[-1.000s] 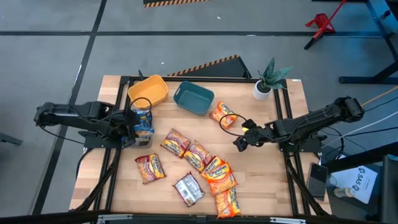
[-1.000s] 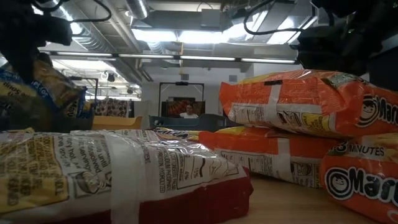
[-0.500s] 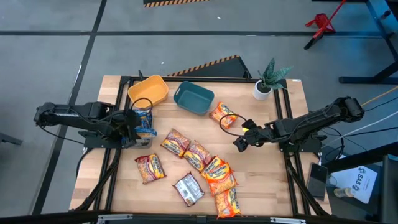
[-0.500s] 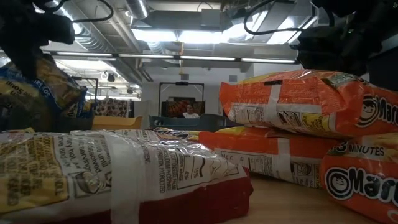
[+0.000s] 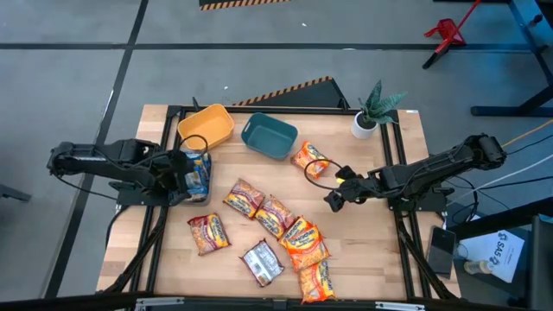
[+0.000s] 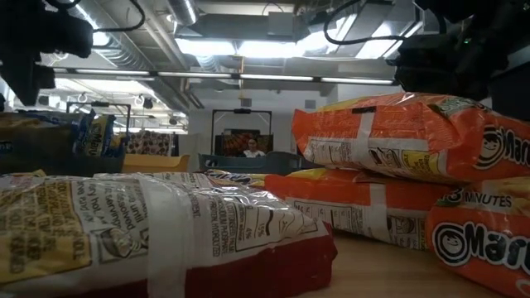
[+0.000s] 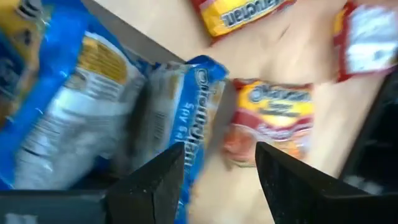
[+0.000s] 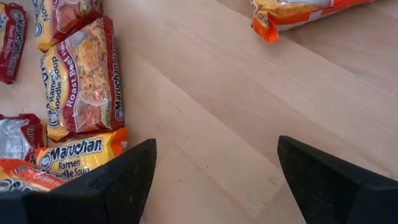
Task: Sort Maruchan noodles
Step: Put the red noodle pack into the yellow bin
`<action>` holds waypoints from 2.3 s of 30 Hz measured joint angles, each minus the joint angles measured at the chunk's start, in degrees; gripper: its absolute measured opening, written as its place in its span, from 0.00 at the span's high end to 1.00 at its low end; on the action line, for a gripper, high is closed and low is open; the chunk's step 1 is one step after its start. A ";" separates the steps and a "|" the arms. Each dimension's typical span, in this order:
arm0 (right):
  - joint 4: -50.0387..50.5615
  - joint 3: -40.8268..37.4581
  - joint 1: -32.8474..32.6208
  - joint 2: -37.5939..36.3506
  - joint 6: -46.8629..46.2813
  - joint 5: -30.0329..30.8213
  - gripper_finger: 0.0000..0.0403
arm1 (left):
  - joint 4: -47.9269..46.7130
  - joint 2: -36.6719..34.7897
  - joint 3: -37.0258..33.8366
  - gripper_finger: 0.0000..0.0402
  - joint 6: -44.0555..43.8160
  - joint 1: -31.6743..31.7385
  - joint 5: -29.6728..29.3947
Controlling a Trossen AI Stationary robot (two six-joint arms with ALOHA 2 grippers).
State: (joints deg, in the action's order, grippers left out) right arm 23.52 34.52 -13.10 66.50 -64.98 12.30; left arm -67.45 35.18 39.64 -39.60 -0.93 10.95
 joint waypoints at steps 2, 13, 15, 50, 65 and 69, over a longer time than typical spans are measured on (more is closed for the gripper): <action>0.00 0.00 0.00 0.00 1.07 -0.04 0.20 | 2.91 0.04 1.19 0.52 -4.96 0.00 1.94; -3.24 -0.01 0.00 0.59 8.72 1.18 0.20 | 32.28 3.65 2.54 0.52 -18.07 -0.04 -2.09; -4.48 -0.01 0.00 1.22 10.00 1.19 0.20 | 35.23 6.85 2.54 0.52 -15.72 -0.04 -5.58; -26.40 13.39 7.82 22.07 40.42 -2.12 0.20 | 37.96 44.87 2.43 0.52 4.45 10.74 -1.19; -27.06 13.55 7.89 24.46 41.47 -2.90 0.20 | 44.28 53.77 2.75 0.52 -4.62 7.17 -0.71; -26.84 13.55 7.87 24.46 41.37 -4.33 0.20 | 52.84 53.55 2.29 0.52 -9.56 7.17 2.33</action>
State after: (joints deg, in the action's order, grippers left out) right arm -3.33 48.07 -5.23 90.96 -23.61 7.97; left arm -14.61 88.73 41.92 -49.16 6.24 13.28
